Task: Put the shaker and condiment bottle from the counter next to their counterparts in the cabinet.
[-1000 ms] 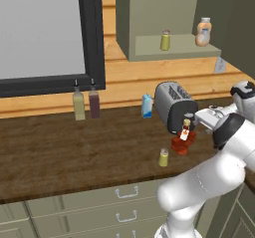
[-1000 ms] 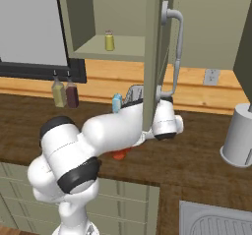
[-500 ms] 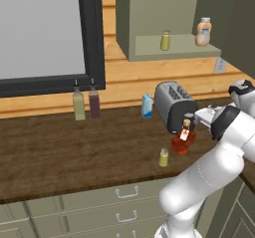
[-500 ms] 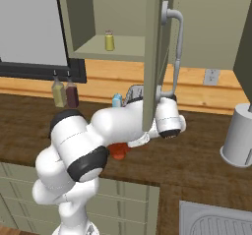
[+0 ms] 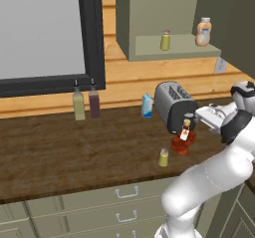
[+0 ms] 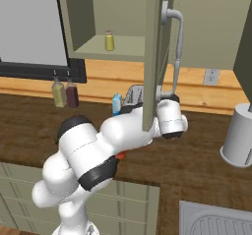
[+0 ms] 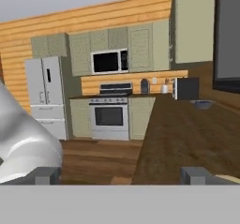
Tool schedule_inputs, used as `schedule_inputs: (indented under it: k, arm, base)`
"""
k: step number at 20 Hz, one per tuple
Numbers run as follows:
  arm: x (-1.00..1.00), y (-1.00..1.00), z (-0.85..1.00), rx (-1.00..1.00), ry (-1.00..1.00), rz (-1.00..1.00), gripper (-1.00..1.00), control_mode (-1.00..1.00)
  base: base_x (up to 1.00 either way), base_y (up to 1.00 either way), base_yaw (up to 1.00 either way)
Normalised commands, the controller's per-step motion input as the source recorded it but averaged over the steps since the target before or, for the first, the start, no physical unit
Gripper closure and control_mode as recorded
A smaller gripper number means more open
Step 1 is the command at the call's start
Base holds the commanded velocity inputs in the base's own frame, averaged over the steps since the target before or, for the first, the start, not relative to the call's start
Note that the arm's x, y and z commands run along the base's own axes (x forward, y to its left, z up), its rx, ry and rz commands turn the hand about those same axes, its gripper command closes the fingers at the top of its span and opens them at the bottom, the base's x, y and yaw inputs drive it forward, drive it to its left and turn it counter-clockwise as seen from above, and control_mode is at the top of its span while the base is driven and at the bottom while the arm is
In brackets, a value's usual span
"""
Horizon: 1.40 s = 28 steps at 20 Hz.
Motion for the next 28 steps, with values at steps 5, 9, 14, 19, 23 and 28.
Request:
schedule_inputs:
  k: [5, 9, 14, 19, 23, 28]
  arm:
    - [0.01, -0.06, 0.00, 0.03, 0.00, -0.09, -1.00, -1.00]
    - [0.06, -0.09, 0.00, 0.06, 0.00, -0.10, -1.00, -1.00]
    - [0.13, -0.03, 0.00, 0.08, 0.00, -0.09, -1.00, -1.00]
    - [0.08, 0.00, 0.00, 0.05, 0.00, -0.09, -1.00, -1.00]
    - [0.00, 0.03, 0.00, 0.00, 0.00, 0.00, -1.00, -1.00]
    - [0.00, 0.29, 0.00, 0.00, 0.00, 0.00, -1.00, -1.00]
  base:
    - [0.00, 0.00, 0.00]
    - [0.00, 0.00, 0.00]
    - [0.00, 0.00, 0.00]
    - [0.00, 0.00, 0.00]
    - [0.00, 0.00, 0.00]
    - [0.00, 0.00, 0.00]
